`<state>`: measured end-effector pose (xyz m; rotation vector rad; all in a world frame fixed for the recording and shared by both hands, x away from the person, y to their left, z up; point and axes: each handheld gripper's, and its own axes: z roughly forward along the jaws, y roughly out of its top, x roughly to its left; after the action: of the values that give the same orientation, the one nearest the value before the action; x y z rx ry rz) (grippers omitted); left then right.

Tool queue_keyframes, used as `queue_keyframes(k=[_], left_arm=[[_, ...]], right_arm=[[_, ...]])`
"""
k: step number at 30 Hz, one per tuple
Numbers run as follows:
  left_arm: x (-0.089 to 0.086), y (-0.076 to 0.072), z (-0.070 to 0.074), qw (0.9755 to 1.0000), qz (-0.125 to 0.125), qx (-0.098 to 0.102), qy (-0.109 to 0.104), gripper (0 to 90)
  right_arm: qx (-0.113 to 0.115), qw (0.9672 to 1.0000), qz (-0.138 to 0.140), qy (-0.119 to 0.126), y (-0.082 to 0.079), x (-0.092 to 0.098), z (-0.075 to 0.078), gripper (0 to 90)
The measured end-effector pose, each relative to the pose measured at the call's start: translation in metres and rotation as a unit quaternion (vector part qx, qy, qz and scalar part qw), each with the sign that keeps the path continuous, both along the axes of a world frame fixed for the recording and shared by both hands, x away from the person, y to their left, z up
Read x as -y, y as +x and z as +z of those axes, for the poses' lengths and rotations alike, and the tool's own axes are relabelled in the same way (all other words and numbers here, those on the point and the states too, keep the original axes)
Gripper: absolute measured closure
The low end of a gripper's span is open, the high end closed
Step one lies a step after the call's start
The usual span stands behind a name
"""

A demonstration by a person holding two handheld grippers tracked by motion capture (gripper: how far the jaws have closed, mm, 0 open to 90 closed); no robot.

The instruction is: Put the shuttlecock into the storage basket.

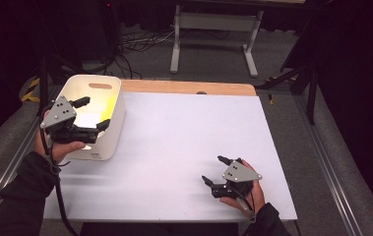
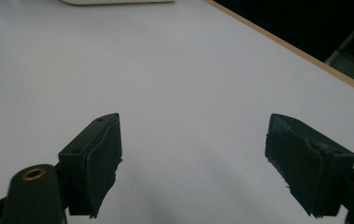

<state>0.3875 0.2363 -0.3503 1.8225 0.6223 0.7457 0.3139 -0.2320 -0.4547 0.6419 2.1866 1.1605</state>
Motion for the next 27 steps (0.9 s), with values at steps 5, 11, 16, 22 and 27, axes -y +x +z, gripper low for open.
queue_keyframes(k=[5, 11, 16, 22, 27], left_arm=[[0.001, -0.002, -0.002, 1.0, -0.003, 0.007, -0.002, 10.1], [0.003, -0.003, -0.005, 0.9999, -0.008, 0.007, -0.003, 10.4], [0.004, -0.006, -0.006, 0.9999, -0.011, 0.011, -0.005, 10.2], [0.006, -0.011, -0.01, 0.9998, -0.015, 0.014, -0.008, 9.9], [0.007, -0.013, -0.014, 0.9996, -0.017, 0.016, -0.012, 9.6]], right_arm=[[0.001, 1.0, -0.001, 0.002, 0.0, 0.0, 0.0, 19.8], [0.001, 1.0, -0.001, 0.0, 0.0, -0.001, 0.0, 19.7], [0.003, 1.0, -0.002, 0.001, -0.001, -0.001, 0.0, 19.7], [0.004, 1.0, -0.001, 0.001, -0.001, -0.001, 0.0, 19.5], [0.007, 1.0, -0.002, 0.002, -0.001, -0.001, 0.0, 19.1]])
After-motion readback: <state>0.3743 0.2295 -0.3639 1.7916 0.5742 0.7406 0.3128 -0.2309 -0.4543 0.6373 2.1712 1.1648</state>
